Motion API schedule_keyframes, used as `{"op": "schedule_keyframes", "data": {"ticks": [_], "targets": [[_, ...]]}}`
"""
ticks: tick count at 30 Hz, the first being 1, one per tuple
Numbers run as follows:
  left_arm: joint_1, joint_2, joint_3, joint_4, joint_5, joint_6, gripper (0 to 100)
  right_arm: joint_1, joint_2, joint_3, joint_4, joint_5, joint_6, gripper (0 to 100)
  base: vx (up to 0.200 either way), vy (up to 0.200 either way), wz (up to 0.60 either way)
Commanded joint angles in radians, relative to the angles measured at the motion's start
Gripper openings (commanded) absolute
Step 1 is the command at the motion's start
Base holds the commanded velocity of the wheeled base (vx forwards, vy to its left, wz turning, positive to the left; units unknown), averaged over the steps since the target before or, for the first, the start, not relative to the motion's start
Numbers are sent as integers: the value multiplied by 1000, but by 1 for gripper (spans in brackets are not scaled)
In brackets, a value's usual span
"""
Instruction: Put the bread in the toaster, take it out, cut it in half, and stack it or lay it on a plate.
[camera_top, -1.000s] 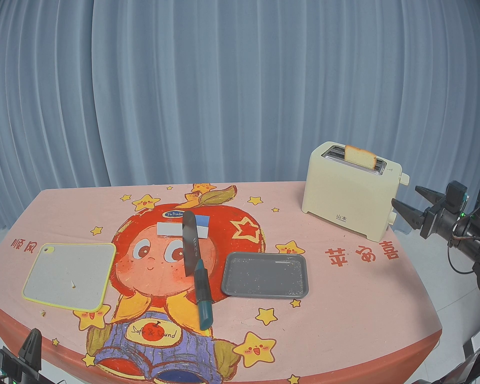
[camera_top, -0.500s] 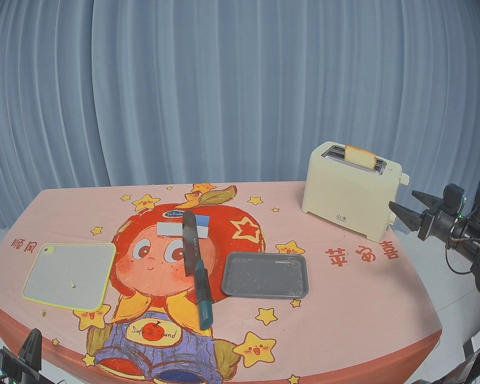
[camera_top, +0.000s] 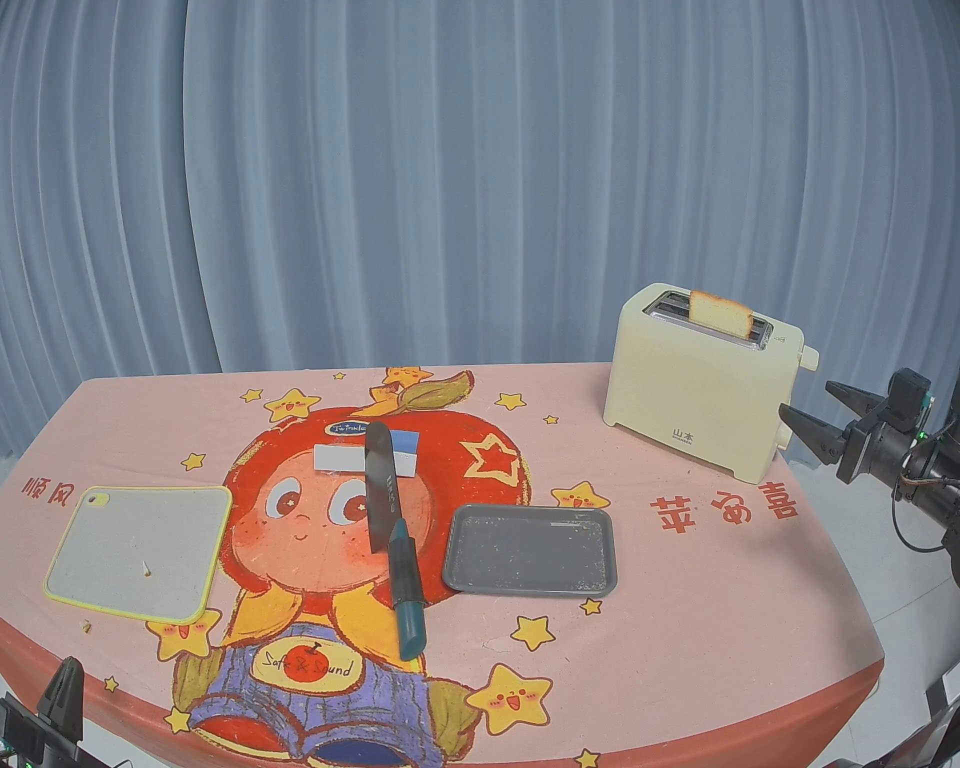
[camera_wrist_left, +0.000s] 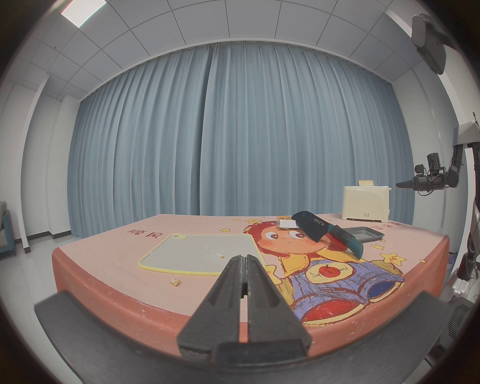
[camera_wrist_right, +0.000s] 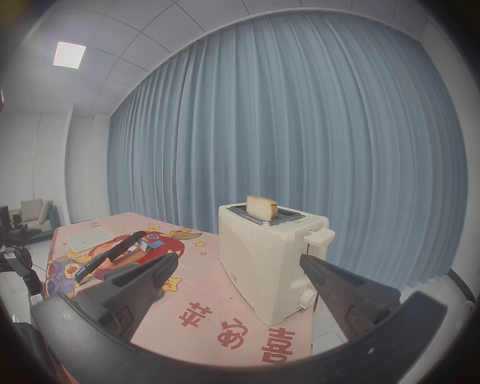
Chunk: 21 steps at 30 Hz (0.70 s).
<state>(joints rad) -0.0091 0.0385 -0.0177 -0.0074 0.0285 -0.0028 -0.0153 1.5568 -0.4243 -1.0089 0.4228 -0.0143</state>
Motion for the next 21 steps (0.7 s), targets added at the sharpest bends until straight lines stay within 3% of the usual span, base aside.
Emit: {"op": "schedule_keyframes", "data": {"ticks": [1,5,8,19,21], "targets": [[0,0,18,0,1,0,0,-8,-17,-2,1,1,5,100,0,0,0],[0,0,18,0,1,0,0,-31,-20,-24,0,10,13,100,0,0,0],[0,0,18,-2,1,0,0,-84,-15,-96,15,30,14,100,0,0,0],[0,0,18,-2,1,0,0,-81,46,-197,35,37,7,100,0,0,0],[0,0,18,-2,1,0,0,-75,40,-249,119,37,0,100,0,0,0]]}}
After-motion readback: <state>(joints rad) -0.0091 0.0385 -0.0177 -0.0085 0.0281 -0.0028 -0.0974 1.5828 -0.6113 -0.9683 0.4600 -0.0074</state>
